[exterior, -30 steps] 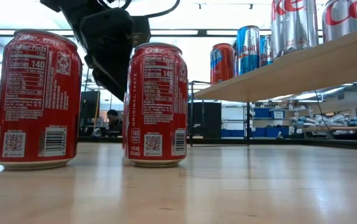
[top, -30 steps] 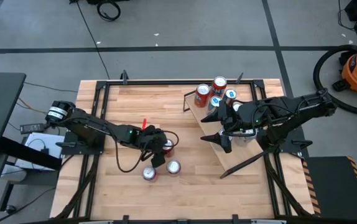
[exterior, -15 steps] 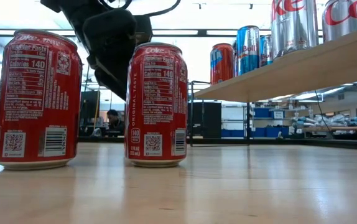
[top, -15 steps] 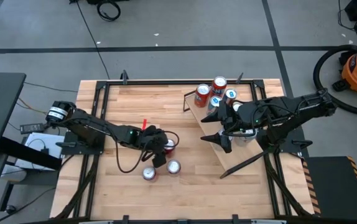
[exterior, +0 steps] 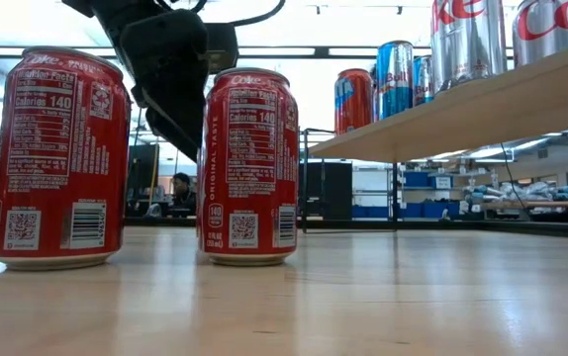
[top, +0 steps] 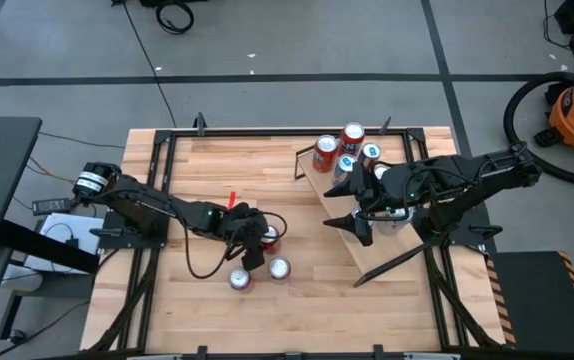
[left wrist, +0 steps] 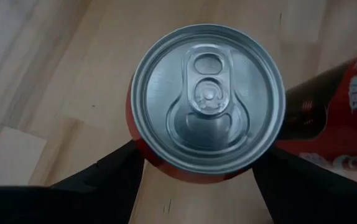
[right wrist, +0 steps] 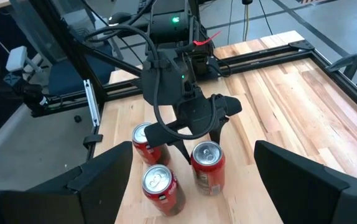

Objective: Place canned beverage on shelf
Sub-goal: Put the dark red soda can aligned with the other dark red soda can on the shelf

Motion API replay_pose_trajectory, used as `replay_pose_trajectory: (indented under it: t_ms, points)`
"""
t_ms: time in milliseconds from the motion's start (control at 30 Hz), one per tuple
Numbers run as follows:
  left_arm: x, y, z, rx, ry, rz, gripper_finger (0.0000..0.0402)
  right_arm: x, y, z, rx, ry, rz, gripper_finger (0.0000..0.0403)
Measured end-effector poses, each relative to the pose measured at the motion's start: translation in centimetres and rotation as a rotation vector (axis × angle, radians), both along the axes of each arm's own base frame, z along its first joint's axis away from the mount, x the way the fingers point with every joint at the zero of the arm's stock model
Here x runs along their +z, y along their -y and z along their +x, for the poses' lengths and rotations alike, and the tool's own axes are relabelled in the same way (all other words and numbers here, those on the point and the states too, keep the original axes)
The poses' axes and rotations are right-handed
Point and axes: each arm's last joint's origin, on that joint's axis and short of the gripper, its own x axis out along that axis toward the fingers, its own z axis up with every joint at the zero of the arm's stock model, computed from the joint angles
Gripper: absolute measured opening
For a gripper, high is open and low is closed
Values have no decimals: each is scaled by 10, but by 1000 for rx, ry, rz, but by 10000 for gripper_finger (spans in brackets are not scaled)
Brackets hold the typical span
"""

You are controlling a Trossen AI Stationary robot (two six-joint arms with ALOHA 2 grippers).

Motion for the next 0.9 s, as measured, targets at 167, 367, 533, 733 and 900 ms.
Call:
replay_pose_trajectory:
  t_ms: [167,367,533,733,900]
  points:
    - [0,2,-1,-10,-5,-5,287,-3,-2,3,41,-22,31,346]
    - [0,3,-1,51,-5,-46,289,-24,-9,25,91,-123,19,346]
    - [-3,3,-3,94,-19,-89,310,-41,-15,42,123,-189,15,346]
    - [-2,4,-1,43,-11,-100,317,-52,-19,52,167,-228,25,346]
    - [-3,5,-4,-15,-52,-91,317,-51,-19,53,166,-214,34,346]
